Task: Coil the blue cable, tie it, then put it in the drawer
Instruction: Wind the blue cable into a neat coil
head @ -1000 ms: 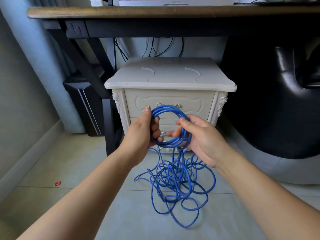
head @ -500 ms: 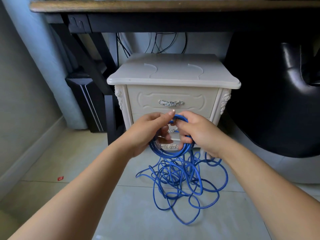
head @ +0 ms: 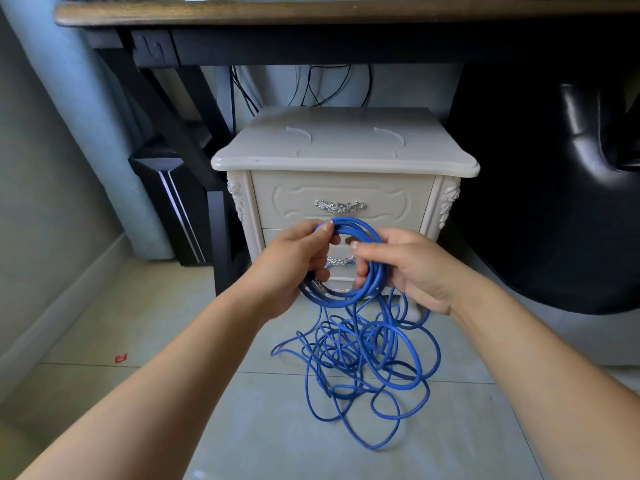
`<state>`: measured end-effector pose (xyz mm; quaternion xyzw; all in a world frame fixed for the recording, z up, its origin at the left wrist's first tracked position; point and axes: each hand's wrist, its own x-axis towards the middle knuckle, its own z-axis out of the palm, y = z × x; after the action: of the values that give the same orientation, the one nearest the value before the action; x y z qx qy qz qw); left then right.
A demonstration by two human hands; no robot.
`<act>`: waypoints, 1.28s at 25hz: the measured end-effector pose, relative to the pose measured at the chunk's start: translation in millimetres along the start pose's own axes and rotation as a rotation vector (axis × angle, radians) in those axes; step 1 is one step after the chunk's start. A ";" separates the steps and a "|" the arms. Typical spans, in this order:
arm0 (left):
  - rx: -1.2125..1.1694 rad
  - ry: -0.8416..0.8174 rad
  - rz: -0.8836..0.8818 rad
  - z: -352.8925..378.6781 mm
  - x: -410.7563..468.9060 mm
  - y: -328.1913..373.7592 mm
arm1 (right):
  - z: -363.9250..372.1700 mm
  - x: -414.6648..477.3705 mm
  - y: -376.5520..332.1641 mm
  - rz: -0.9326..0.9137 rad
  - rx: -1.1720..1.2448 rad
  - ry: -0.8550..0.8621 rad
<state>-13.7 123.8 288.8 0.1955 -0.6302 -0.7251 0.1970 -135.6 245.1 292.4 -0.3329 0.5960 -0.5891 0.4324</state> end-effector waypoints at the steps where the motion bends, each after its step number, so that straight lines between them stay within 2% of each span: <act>1: -0.008 0.057 0.019 0.6 0.6 -1.1 | -3.4 -1.6 1.1 0.041 -0.026 -0.018; 4: -0.037 0.180 0.056 1.2 2.5 -5.8 | -6.5 -4.0 6.6 0.079 -0.293 -0.033; 6: -0.051 0.239 0.080 5.5 2.9 -9.3 | -1.5 -4.2 7.5 0.053 -0.356 0.012; 9: -0.053 0.306 0.126 13.8 1.3 -13.7 | 8.3 -2.8 8.5 0.021 -0.100 0.120; 11: -0.095 0.249 0.115 16.6 -1.0 -13.5 | 10.7 -2.1 10.2 0.004 0.038 0.188; 14: -0.102 0.126 -0.003 11.6 -5.3 -0.1 | 7.2 -1.6 8.6 -0.015 0.064 0.231; 16: -0.041 0.088 -0.052 5.6 -7.3 11.0 | 4.0 -4.5 3.3 -0.015 -0.058 0.214; 18: 0.024 0.051 -0.073 2.8 -6.5 16.4 | 3.5 -6.5 -0.4 -0.039 -0.327 0.182; 20: 0.217 0.005 -0.069 6.4 -3.7 12.7 | 4.3 -4.7 0.5 -0.058 -0.597 0.146; 21: 0.342 0.009 -0.037 9.6 -1.9 8.9 | 5.5 -4.1 1.5 -0.063 -0.651 0.135; 22: 0.415 0.034 0.003 13.4 -0.3 6.2 | 6.3 -3.6 2.2 -0.067 -0.614 0.129; 23: 0.415 0.063 0.037 15.9 1.4 3.9 | 5.9 -3.6 2.4 -0.068 -0.454 0.124; 25: 0.235 0.105 0.040 19.4 4.0 2.3 | 2.9 -6.7 -2.2 -0.062 -0.021 0.054; 26: 0.140 0.120 0.025 20.2 4.8 3.1 | 0.3 -8.3 -4.4 -0.061 0.086 0.027; 30: -0.078 0.087 -0.072 20.9 4.8 1.7 | -0.4 -4.5 -1.4 -0.043 0.091 0.080; 32: -0.124 0.039 -0.135 14.6 3.4 0.6 | -2.3 -2.2 -3.3 -0.052 0.268 0.161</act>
<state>-24.4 134.1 291.2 0.2390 -0.5654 -0.7706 0.1716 -137.1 247.7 295.7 -0.2394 0.5359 -0.6990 0.4085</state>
